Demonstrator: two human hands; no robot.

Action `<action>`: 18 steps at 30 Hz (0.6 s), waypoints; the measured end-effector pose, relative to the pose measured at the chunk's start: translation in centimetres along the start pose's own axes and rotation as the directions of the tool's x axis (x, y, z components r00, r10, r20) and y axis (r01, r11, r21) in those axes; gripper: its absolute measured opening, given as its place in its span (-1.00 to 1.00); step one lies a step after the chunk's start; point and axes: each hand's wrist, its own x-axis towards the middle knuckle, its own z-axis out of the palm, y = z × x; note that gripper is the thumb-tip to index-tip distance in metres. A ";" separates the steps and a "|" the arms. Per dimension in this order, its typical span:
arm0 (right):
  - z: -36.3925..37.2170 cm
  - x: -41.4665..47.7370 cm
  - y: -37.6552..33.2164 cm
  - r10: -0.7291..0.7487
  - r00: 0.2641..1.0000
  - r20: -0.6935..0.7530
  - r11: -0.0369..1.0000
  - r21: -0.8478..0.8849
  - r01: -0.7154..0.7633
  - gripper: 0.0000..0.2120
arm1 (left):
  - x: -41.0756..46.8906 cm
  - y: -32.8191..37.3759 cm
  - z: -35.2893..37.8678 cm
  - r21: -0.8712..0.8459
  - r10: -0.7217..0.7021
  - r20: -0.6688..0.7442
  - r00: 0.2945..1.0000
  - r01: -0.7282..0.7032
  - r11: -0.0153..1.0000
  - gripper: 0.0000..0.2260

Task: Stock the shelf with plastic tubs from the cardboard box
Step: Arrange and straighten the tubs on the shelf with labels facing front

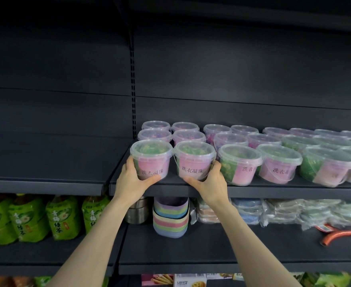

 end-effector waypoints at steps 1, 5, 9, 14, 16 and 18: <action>0.0 0.0 -0.1 0.004 1.000 0.006 1.000 -0.007 -0.004 -0.08 | -0.1 0.0 -0.1 0.002 0.002 0.003 1.000 -0.002 1.000 -0.09; -0.3 -0.2 -0.3 0.023 0.999 0.036 1.000 -0.005 -0.022 -0.15 | -0.7 -0.2 0.4 0.078 -0.009 0.018 1.000 0.008 0.997 -0.09; -0.5 -1.6 -0.2 -0.035 0.999 0.032 0.998 -0.060 0.037 -0.28 | -2.8 -0.8 1.1 0.198 0.002 -0.039 0.999 0.005 0.980 -0.24; -1.8 -4.4 0.9 -0.137 0.990 0.037 0.952 -0.271 0.142 -0.54 | -6.6 -1.2 1.5 0.255 0.071 -0.116 0.991 -0.039 0.966 -0.53; -3.3 -4.9 1.3 -0.168 0.985 0.035 0.937 -0.306 0.171 -0.71 | -7.7 -0.2 1.6 0.300 0.134 -0.139 0.981 -0.087 0.950 -0.74; -5.3 -5.2 1.5 -0.184 0.983 0.024 0.928 -0.325 0.181 -0.79 | -8.6 1.9 1.7 0.350 0.232 -0.135 0.963 -0.173 0.921 -0.88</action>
